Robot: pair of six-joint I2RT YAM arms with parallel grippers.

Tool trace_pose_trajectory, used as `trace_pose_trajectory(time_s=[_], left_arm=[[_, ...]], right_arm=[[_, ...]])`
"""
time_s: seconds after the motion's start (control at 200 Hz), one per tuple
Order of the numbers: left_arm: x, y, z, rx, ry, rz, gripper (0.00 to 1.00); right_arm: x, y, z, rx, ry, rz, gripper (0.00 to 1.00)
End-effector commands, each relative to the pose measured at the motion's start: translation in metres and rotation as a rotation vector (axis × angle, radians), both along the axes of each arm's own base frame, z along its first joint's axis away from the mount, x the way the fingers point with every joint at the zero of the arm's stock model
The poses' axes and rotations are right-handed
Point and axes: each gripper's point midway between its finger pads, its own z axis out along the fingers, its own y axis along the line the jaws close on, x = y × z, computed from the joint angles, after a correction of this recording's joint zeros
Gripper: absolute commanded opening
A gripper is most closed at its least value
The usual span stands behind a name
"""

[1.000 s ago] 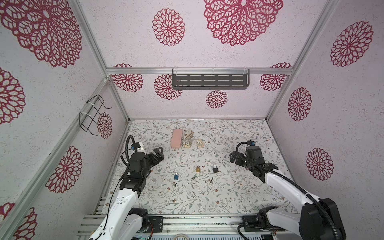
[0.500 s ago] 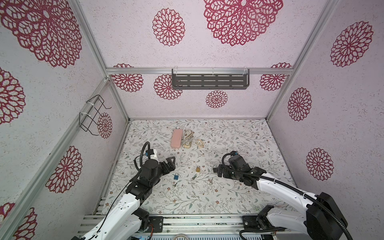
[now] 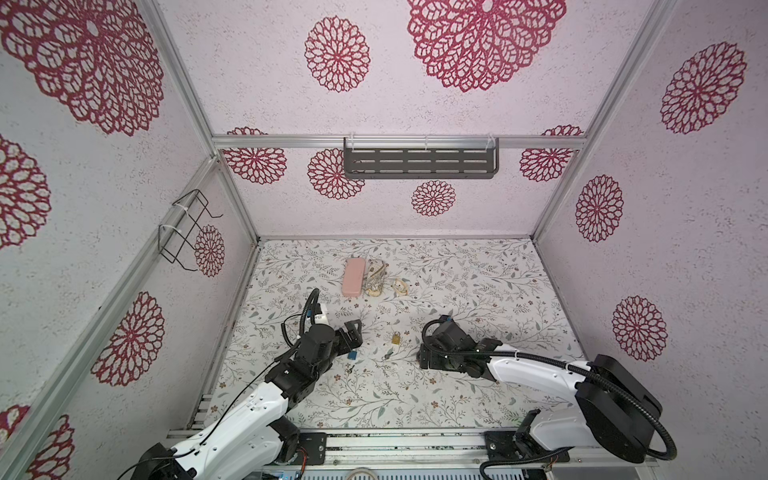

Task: Unlock with the key
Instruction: 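Move both grippers forward toward the padlocks and keys, then lower the right gripper onto the silver key ring and close it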

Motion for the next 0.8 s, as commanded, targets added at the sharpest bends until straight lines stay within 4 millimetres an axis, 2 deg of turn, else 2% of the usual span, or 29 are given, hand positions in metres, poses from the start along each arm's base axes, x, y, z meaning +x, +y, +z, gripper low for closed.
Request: trace_pose_trajectory(time_s=[0.0,0.31,0.52,0.795], left_arm=[[0.004,-0.001,0.002,-0.011,-0.015,0.027,0.97],[0.003,0.004,-0.004,0.02,0.011,0.049,0.97],[0.0,0.005,-0.006,0.019,0.024,0.055,0.97],[-0.007,0.007,-0.008,0.005,0.063,0.058,0.97]], right_arm=[[0.012,0.017,0.012,0.044,-0.029,-0.013,0.88],[0.011,0.032,0.004,0.038,-0.002,0.022,0.78],[0.006,0.042,-0.005,0.014,0.036,0.05,0.76],[0.003,0.074,0.0,-0.002,0.038,0.152,0.75]])
